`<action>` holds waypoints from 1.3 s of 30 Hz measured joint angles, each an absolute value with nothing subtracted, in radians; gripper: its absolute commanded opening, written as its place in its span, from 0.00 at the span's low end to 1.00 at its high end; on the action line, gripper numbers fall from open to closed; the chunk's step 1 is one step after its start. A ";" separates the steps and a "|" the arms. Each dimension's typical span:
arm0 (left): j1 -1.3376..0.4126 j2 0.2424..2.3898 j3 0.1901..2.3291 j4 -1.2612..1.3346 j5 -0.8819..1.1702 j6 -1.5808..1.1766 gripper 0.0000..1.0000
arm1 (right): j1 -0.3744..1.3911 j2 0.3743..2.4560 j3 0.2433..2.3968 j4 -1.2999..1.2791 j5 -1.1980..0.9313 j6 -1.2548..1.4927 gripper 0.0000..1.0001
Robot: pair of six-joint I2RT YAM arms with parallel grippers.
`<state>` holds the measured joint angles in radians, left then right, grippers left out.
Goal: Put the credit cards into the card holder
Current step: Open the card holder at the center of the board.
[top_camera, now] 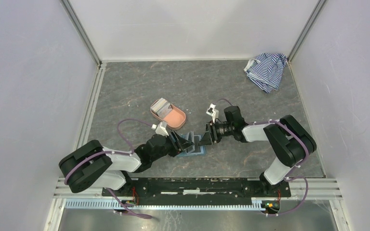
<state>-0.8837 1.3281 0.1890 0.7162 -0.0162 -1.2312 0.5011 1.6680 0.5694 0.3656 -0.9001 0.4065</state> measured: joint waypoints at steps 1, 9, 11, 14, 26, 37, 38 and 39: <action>-0.884 1.336 0.189 0.731 -0.016 -1.236 0.40 | 0.500 1.668 0.573 0.352 -0.891 0.395 0.55; -0.884 1.436 0.147 0.884 0.005 -1.275 0.38 | 0.499 1.681 0.583 0.326 -0.886 0.381 0.56; -0.883 1.460 0.138 0.925 0.008 -1.285 0.38 | 0.499 1.685 0.586 0.327 -0.892 0.384 0.56; -0.883 1.483 0.128 0.969 0.010 -1.288 0.38 | 0.499 1.689 0.586 0.339 -0.901 0.405 0.56; -0.883 1.621 0.117 1.162 0.037 -1.306 0.36 | 0.490 1.701 0.568 0.397 -0.915 0.521 0.53; -0.881 1.890 0.104 1.518 0.073 -1.402 0.47 | 0.485 1.701 0.547 0.504 -0.945 0.628 0.47; -0.881 1.907 0.106 1.535 0.078 -1.409 0.49 | 0.490 1.701 0.545 0.516 -0.953 0.636 0.46; -0.881 1.915 0.108 1.539 0.081 -1.415 0.51 | 0.491 1.701 0.543 0.522 -0.959 0.643 0.45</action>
<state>-0.8810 1.9152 0.1081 1.5391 0.0811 -1.4151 0.4908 1.7012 0.5434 0.5224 -0.9588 0.6434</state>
